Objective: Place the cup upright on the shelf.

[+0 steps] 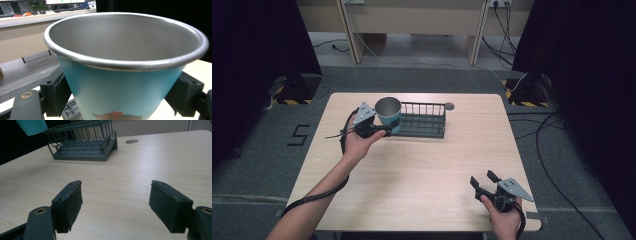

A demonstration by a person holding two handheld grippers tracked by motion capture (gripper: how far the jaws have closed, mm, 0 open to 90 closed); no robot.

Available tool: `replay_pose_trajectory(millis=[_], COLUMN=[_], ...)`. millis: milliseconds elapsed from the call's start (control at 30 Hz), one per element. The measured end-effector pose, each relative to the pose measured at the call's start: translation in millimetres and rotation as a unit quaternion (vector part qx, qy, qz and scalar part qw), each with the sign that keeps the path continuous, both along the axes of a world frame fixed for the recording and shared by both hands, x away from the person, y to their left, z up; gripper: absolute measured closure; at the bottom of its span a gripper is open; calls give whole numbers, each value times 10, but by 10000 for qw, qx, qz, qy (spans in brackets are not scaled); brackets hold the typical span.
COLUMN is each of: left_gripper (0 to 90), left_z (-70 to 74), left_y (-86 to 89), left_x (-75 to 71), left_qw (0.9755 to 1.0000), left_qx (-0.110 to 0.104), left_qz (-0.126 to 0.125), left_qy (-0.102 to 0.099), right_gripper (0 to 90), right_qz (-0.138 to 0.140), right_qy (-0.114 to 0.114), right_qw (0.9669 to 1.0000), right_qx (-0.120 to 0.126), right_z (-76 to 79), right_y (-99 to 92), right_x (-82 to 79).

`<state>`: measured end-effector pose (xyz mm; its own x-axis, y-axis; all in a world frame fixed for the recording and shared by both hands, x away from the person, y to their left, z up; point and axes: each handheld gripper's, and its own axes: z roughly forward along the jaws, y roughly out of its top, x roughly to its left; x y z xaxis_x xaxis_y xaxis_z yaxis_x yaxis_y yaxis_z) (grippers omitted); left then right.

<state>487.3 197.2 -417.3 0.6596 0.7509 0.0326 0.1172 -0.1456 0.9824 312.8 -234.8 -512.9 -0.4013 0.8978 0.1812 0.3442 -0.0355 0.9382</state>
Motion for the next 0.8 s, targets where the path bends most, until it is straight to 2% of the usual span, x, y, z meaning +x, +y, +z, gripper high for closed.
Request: replay_pose_trajectory(millis=[800], left_gripper=[167], left_z=[3], left_y=[-189], left_x=[269], left_qw=[9999], left_qx=[37], left_qz=[148], left_qy=[61], right_gripper=[271], right_qz=[13], right_qy=[2], right_qw=[10000], right_qx=[22], right_z=[-1], right_y=[-5], right_x=[3])
